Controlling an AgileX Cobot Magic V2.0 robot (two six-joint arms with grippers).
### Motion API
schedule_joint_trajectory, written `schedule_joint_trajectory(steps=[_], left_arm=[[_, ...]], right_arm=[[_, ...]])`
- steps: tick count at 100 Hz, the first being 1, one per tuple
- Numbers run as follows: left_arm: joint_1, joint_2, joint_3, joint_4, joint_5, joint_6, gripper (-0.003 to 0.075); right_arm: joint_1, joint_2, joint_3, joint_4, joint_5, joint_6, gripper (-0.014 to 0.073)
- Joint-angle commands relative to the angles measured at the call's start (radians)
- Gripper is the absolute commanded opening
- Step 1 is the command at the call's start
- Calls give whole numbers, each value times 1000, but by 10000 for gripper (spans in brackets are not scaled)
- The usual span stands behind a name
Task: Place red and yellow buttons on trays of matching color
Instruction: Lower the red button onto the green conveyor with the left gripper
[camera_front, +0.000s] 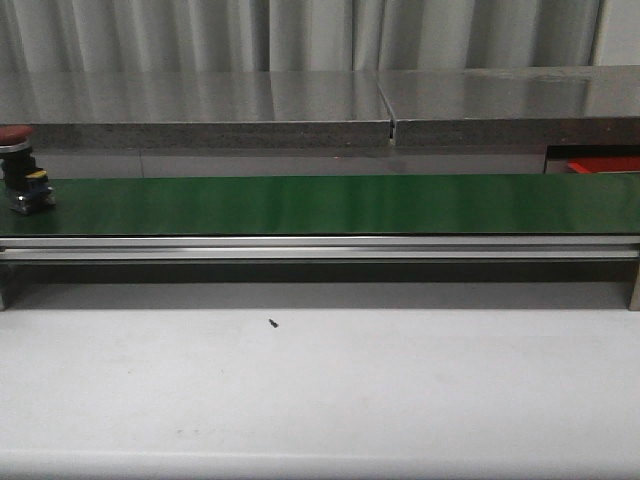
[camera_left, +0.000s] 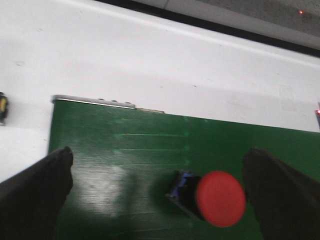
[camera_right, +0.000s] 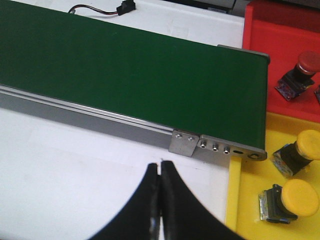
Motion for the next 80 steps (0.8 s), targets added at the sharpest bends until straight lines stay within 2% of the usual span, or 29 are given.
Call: schedule_joint_trajectory(steps=[1,19,47,80], left_arm=[[34,-53,-40,28,-34,-10,650],[134,-42,-40,212,-87,-97,650],[263,55,-42,192,-158,-102,650],[270,188,-59,194,-238,-94,650]], right_arm=[[-1,-10,-27,18,-51,-8,-68],[-1,-10,-27,18,-51,-8,-68],[-1,-10,-27,18,-51,-8,-68],[-1,-10,-27,18,-51,-8,-68]])
